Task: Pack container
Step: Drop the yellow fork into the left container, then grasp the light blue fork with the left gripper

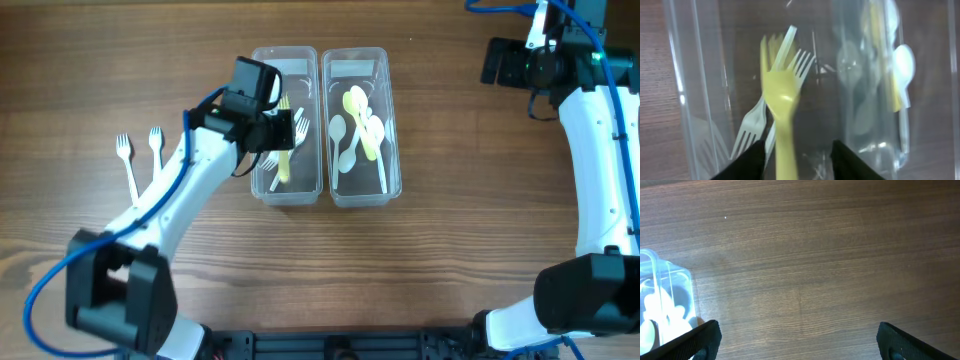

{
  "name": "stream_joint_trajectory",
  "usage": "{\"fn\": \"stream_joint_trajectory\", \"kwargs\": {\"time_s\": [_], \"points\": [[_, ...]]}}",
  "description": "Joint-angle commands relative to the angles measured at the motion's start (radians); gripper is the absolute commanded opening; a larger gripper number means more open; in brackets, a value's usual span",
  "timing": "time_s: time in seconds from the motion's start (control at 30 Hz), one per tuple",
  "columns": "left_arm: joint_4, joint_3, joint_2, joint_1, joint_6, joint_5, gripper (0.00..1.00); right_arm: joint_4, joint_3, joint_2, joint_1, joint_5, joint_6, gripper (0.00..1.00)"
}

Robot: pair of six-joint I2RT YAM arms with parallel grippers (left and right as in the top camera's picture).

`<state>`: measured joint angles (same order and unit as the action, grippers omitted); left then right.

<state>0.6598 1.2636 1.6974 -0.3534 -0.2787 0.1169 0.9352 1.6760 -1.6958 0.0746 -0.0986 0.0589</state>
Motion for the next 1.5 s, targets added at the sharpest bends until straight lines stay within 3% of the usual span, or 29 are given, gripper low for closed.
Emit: {"fn": "stream_joint_trajectory", "kwargs": {"time_s": [0.0, 0.2, 0.37, 0.57, 0.7, 1.07, 1.47], "points": [[-0.007, 0.010, 0.032, -0.004, -0.021, -0.013, 0.52, -0.003, 0.000, -0.009, -0.003, -0.014, -0.006, 1.00], [0.008, 0.042, -0.040, 0.009, -0.010, -0.039, 0.53, -0.003, 0.000, -0.008, -0.003, -0.014, -0.006, 1.00], [0.117, 0.076, -0.146, 0.066, -0.015, -0.177, 0.54, -0.003, 0.000, -0.008, -0.003, -0.014, -0.006, 1.00], [0.275, 0.076, -0.270, 0.204, -0.019, -0.325, 0.54, -0.003, 0.000, -0.009, -0.003, -0.014, -0.006, 1.00], [0.332, 0.076, -0.283, 0.324, -0.018, -0.343, 0.55, -0.003, 0.000, -0.008, -0.003, -0.014, -0.007, 1.00], [0.355, 0.076, -0.158, 0.568, -0.018, -0.343, 0.60, -0.003, 0.000, -0.009, -0.003, -0.014, -0.007, 1.00], [0.229, 0.076, 0.109, 0.594, -0.018, -0.335, 0.62, -0.003, 0.000, -0.009, -0.003, -0.014, -0.007, 1.00]]}}
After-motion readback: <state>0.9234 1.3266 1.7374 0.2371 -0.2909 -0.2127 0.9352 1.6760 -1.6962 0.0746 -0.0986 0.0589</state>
